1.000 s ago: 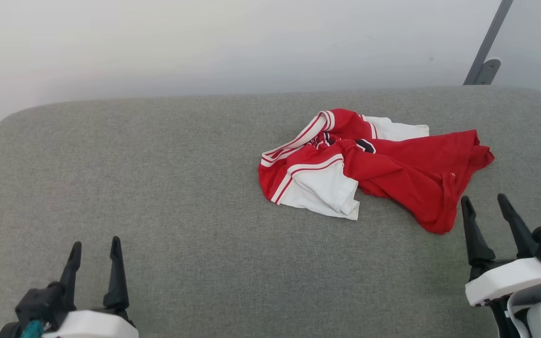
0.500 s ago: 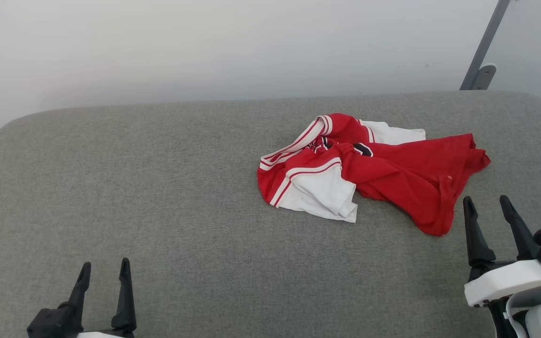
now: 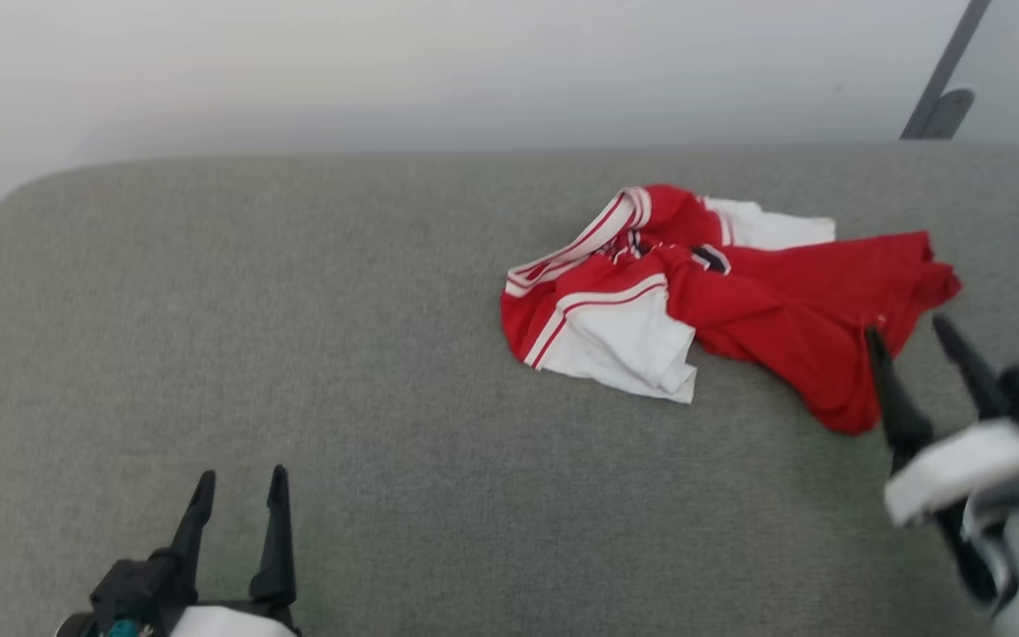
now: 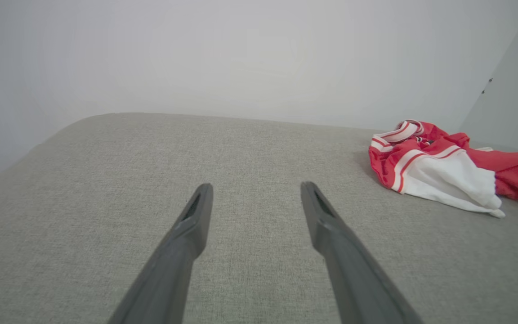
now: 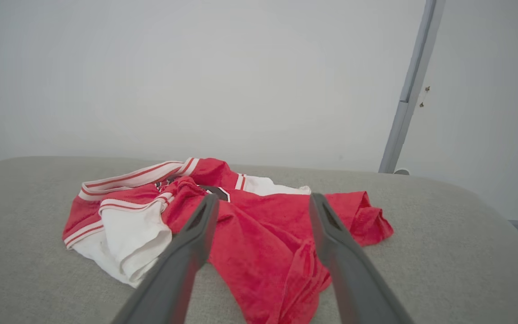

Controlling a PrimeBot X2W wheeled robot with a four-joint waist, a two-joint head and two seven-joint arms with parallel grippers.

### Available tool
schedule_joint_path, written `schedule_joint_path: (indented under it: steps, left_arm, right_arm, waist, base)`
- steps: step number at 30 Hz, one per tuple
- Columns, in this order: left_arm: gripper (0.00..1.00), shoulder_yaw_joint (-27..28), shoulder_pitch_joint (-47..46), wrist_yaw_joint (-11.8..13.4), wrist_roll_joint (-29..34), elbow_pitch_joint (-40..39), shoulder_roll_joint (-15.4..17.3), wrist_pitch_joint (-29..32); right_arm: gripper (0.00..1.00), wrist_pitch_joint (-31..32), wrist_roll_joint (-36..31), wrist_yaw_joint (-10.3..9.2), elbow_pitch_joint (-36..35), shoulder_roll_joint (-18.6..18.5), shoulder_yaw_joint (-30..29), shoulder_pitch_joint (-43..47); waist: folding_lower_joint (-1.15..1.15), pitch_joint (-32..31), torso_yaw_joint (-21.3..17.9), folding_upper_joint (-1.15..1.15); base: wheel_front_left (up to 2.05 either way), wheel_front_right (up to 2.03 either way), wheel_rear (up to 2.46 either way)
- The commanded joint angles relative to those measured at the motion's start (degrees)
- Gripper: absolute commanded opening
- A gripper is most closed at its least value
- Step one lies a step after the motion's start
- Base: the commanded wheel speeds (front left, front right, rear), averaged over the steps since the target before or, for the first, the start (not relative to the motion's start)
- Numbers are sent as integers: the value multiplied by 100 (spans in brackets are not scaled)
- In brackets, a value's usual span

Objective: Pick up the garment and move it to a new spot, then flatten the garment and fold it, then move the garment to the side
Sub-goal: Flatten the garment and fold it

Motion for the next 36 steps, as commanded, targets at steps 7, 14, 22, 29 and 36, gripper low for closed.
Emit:
schedule_joint_path:
  steps: [7, 14, 22, 29, 36]
  left_arm:
    - [100, -293, -487, -34, -170, 30, -42, -30]
    - [100, -712, -869, 98, -469, 91, -39, -30]
    - [100, -1116, -1046, 210, -686, 113, -40, -30]
    - [100, -1169, -1164, 209, -694, 11, -45, -30]
    - [100, -1256, -1335, 265, -760, -62, -42, -31]
  right_arm:
    - [100, 1134, 831, -2, 739, -1008, 697, -1794]
    - [100, 2578, 1474, -2, 1582, -1971, 1432, -3421]
    - [100, 4429, 2317, -3, 2242, -2807, 2271, -4300]
    - [100, 5007, 2590, -3, 2455, -3087, 2558, -4794]
    - [45, 5935, 3008, 1, 2568, -2845, 2951, -4835]
  waist:
    - [0, 766, 428, 0]
    - [0, 1396, 936, 0]
    - [0, 1894, 1509, 0]
    - [0, 2387, 1665, 0]
    - [0, 2615, 1629, 0]
  base:
    - [0, 0, 0]
    - [0, 0, 0]
    - [0, 0, 0]
    - [0, 0, 0]
    - [0, 0, 0]
